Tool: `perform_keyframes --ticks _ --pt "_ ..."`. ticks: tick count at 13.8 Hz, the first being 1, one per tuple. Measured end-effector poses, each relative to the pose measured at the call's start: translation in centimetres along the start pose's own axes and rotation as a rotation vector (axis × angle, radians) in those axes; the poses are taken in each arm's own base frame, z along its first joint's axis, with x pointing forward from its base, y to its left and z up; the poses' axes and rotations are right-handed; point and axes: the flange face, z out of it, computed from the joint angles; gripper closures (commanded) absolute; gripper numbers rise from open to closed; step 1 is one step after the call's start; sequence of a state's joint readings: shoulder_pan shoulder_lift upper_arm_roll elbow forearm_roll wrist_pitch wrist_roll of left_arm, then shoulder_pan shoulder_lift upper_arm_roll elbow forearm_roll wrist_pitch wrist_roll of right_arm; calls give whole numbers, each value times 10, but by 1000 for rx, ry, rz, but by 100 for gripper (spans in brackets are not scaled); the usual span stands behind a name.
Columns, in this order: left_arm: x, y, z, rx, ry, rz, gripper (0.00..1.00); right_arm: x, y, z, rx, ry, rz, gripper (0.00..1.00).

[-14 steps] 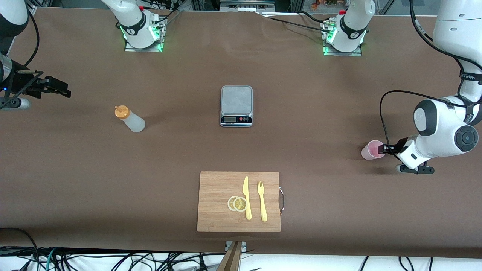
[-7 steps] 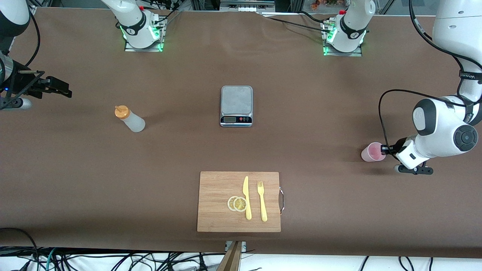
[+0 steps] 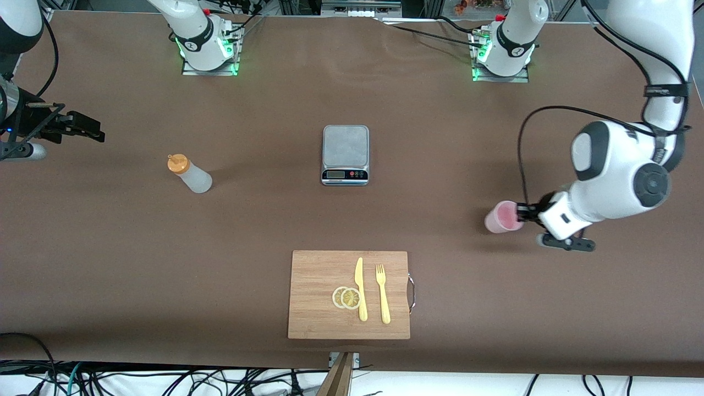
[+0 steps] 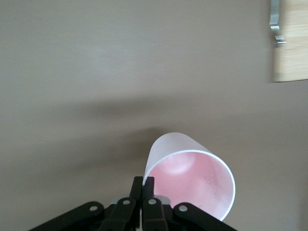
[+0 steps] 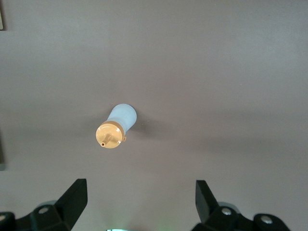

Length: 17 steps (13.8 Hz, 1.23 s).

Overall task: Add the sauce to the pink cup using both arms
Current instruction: 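Carry the pink cup with the left gripper onto the scale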

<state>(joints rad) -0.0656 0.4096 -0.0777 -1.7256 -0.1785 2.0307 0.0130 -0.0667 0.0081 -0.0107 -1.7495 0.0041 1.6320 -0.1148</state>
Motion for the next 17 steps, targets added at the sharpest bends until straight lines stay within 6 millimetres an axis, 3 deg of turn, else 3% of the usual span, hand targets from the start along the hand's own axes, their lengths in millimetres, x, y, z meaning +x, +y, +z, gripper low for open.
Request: perform_keyframes --ticks 4,8,10,13,17 --pt "-32 135 15 2 -62 -42 100 0 0 0 0 -1 0 1" --pt "-78 244 39 28 -96 -128 100 0 0 0 0 -1 -1 1" --pt "-103 288 52 41 -96 -175 100 0 0 0 0 -1 -1 1" --pt "-137 338 68 48 -83 -251 100 0 -1 0 0 -2 -1 1" --pt "-177 378 97 42 -58 -300 100 0 0 0 0 -2 0 1"
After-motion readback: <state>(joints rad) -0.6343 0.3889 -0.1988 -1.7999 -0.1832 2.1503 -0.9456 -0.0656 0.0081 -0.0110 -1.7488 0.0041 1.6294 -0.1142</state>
